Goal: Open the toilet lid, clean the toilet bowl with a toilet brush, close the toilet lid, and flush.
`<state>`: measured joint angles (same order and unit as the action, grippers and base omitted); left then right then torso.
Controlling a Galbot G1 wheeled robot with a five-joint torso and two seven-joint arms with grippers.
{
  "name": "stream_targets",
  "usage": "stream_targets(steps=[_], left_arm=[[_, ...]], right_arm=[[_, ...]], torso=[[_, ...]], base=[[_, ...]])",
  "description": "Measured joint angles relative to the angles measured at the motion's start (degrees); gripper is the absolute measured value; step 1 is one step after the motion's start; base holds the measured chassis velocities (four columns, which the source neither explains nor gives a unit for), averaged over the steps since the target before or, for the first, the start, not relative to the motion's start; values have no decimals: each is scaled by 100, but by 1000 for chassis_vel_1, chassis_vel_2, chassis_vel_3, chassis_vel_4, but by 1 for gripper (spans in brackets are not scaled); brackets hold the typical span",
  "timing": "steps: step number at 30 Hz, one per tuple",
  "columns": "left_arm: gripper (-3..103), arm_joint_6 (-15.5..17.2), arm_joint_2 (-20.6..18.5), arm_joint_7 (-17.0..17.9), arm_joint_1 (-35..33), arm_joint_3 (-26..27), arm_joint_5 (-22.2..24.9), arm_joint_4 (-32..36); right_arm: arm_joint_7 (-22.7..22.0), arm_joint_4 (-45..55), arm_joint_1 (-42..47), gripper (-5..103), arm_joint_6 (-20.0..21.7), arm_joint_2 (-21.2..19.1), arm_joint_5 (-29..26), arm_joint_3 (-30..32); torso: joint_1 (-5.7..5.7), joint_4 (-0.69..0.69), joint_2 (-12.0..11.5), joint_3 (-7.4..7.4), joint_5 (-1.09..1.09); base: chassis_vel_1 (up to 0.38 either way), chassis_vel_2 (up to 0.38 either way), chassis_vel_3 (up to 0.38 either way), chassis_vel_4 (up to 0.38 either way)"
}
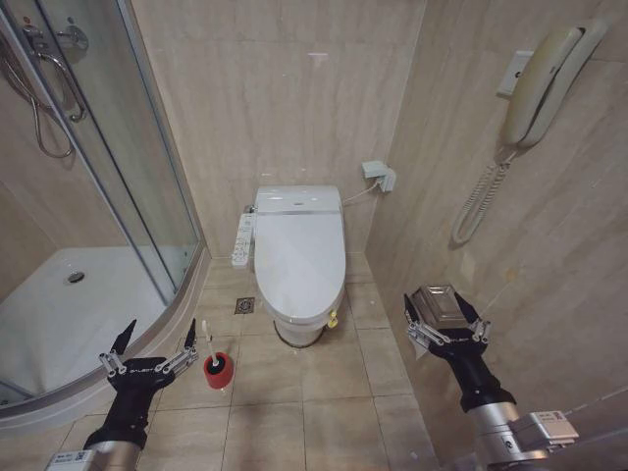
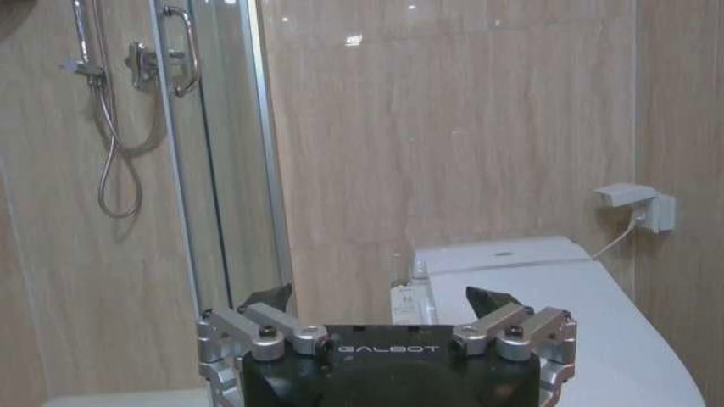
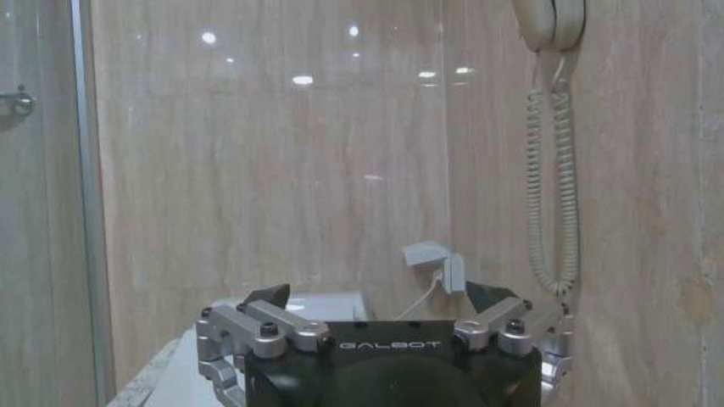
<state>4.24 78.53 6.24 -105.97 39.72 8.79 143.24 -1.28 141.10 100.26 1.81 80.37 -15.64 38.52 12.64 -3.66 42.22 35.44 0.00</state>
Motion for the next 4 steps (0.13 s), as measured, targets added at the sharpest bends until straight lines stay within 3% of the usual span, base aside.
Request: stream_targets(steps=[4], left_arm=[[100, 0, 0, 0, 0, 0, 0, 0]], right_arm=[[0, 0, 0, 100, 0, 0, 0, 0]], torso=[[0, 0, 0, 0, 0]], base=[[0, 0, 0, 0]])
